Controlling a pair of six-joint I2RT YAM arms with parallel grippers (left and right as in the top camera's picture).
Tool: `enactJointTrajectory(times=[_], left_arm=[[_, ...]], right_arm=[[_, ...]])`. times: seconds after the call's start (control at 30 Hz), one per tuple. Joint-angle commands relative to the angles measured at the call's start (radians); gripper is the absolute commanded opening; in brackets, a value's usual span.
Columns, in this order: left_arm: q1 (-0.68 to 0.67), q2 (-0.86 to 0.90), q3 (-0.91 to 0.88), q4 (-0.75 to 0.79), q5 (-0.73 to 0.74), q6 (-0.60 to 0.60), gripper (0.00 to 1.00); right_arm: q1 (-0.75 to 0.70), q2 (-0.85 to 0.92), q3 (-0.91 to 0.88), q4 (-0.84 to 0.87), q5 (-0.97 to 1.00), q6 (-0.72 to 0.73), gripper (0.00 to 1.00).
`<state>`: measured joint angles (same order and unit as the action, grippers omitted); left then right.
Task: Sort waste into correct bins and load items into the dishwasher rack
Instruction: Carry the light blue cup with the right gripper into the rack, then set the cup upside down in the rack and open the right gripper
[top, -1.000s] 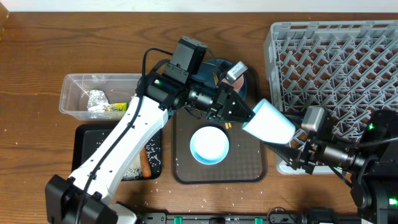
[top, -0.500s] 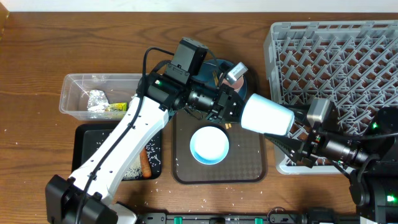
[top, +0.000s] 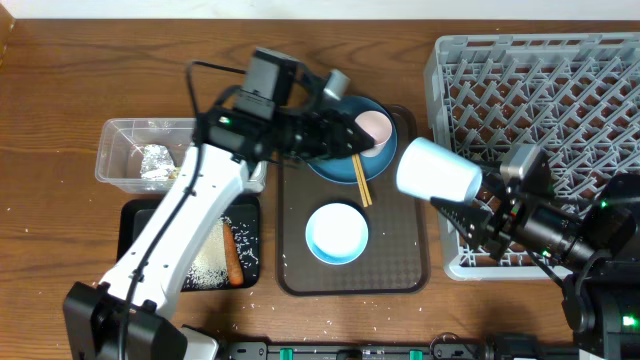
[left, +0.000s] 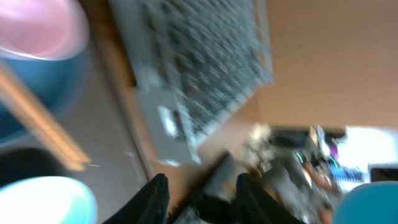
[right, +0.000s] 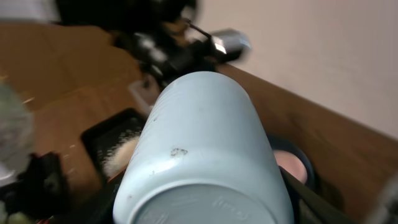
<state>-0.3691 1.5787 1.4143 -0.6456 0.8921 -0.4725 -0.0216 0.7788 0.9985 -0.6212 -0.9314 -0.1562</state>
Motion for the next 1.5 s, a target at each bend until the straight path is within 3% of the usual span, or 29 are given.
enactJointTrajectory(times=[0.0, 0.23, 0.37, 0.47, 0.9, 1.47], left_arm=[[0.043, 0.0, 0.003, -0.027, -0.152, 0.008, 0.41], [0.06, 0.0, 0.003, -0.163, -0.321, 0.008, 0.59], [0.06, 0.0, 0.003, -0.191, -0.366, 0.008, 0.76], [0.06, 0.0, 0.003, -0.191, -0.366, 0.008, 0.82], [0.06, 0.0, 0.003, -0.191, -0.366, 0.008, 0.93], [0.06, 0.0, 0.003, -0.191, -0.366, 0.008, 0.94]], right_arm=[[0.0, 0.0, 0.013, -0.018, 0.198, 0.098, 0.57], [0.0, 0.049, 0.013, -0.09, 0.546, 0.214, 0.56], [0.0, 0.103, 0.013, -0.121, 0.673, 0.262, 0.55], [0.0, 0.158, 0.013, -0.129, 0.732, 0.274, 0.55], [0.0, 0.394, 0.013, -0.13, 0.863, 0.271, 0.55], [0.0, 0.538, 0.013, -0.179, 0.864, 0.272, 0.54]])
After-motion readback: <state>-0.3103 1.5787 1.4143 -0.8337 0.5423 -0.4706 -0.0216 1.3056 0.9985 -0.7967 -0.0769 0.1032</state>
